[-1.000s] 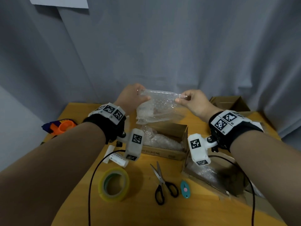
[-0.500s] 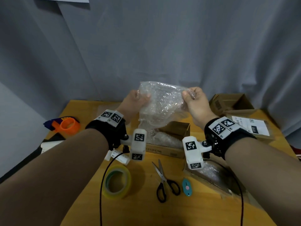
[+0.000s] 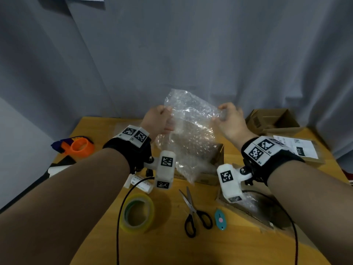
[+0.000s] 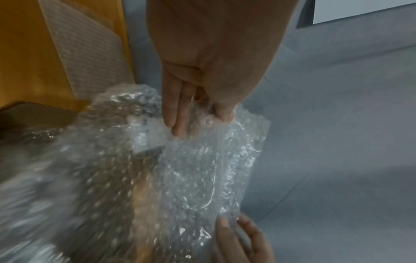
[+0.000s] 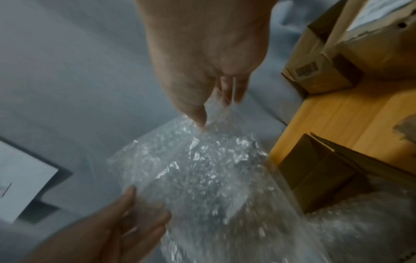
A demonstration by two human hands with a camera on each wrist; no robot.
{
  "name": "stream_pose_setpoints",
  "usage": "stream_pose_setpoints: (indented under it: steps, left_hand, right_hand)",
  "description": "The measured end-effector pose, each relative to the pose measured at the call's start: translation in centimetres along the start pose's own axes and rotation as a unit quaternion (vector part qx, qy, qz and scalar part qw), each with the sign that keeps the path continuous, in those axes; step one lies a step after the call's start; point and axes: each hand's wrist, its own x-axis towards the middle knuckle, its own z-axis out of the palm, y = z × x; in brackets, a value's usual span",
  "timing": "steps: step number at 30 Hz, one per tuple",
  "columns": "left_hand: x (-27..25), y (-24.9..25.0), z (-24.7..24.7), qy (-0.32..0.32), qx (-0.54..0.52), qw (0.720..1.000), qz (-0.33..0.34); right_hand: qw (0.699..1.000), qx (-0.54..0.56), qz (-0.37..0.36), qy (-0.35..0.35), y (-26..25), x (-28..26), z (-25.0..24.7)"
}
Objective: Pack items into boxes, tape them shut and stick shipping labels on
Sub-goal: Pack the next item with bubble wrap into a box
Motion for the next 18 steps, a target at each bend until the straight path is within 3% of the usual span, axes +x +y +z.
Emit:
stream_pose_setpoints:
  steps: [4,6,10,14,18]
  left_hand:
    - [0.5,0.1,0.2,0.024,-0.039,0.999,0.002]
    - [0.6,0.4,0.3,0.014,-0.058,0.998,-0.001]
    - [0.5,0.9,0.5,-0.020,-0.050,0.998,0.018]
    - [0.2,1.3,0.1,-0.050,-0.046,0.998,0.013]
    - [-0.1,0.7,-0.8,-0.157,0.014,0.987,0.034]
  right_hand:
    - [0.965,-0.206,-0.163,-0.016,-1.3,-1.3,-0.2]
    - [0.943,-0.260,-0.205,-0.040,-1.6,-1.5,0.2]
    - [0.957,-0.219,-0.178,-0.059,-1.6,-1.6,0.6]
    - [0.942,-0.254,-0.199,-0.094,-2.0,-1.7,1.1]
    - [0.963,-0.071,-0.182,-0.184,-2.1,-1.9,1.4]
